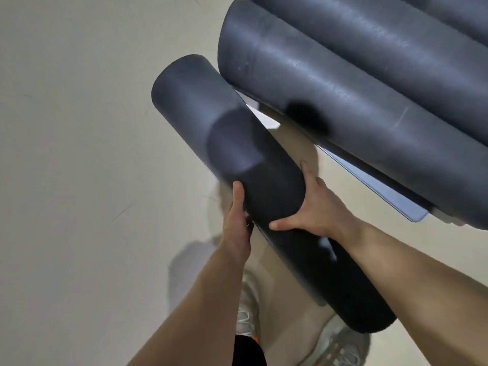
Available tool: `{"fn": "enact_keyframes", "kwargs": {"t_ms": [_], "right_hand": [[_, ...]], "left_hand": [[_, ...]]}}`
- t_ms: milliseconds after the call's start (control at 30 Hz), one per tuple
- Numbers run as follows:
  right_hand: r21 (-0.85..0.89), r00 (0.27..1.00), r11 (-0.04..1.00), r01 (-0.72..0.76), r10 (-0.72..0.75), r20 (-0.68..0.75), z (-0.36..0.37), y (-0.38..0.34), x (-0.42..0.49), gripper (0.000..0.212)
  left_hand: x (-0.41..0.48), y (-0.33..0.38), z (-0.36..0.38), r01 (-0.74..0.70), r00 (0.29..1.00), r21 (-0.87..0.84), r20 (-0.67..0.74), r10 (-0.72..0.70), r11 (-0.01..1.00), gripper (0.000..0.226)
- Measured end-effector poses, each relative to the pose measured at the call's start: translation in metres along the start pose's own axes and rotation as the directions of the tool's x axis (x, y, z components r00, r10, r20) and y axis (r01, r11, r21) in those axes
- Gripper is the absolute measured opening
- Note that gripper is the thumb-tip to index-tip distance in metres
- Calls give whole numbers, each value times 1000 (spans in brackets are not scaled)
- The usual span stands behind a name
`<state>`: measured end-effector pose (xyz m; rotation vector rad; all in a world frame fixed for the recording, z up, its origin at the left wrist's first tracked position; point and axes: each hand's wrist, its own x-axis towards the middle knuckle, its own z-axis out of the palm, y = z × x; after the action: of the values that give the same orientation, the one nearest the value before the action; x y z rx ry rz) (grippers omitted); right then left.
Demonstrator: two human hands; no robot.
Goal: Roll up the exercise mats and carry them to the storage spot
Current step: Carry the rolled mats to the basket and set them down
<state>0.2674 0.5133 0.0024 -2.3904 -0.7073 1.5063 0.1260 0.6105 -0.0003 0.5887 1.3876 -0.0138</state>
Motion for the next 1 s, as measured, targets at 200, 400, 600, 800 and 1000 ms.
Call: {"fn": "enact_keyframes", "kwargs": {"t_ms": [200,400,600,800,1000], "right_hand": [[115,996,993,29,-19,-84,43,-34,-28,138],[343,995,937,68,-38,-93,16,-79,-107,135],[492,979,855,165,-81,-188,-126,-145,-245,112],[495,960,846,200,-67,-273,-293,-175,-430,115],[510,919,838,196,24,-394,-405,-134,-621,103]], "left_hand": [[-24,16,-25,-112,994,113,32,109,987,65],[-121,66,-32,-153,985,174,-54,165,973,44],[-295,160,26,-242,970,280,67,232,929,54],[-496,224,122,-322,945,340,176,276,884,61],[-683,218,231,-316,921,347,336,197,883,51]]}}
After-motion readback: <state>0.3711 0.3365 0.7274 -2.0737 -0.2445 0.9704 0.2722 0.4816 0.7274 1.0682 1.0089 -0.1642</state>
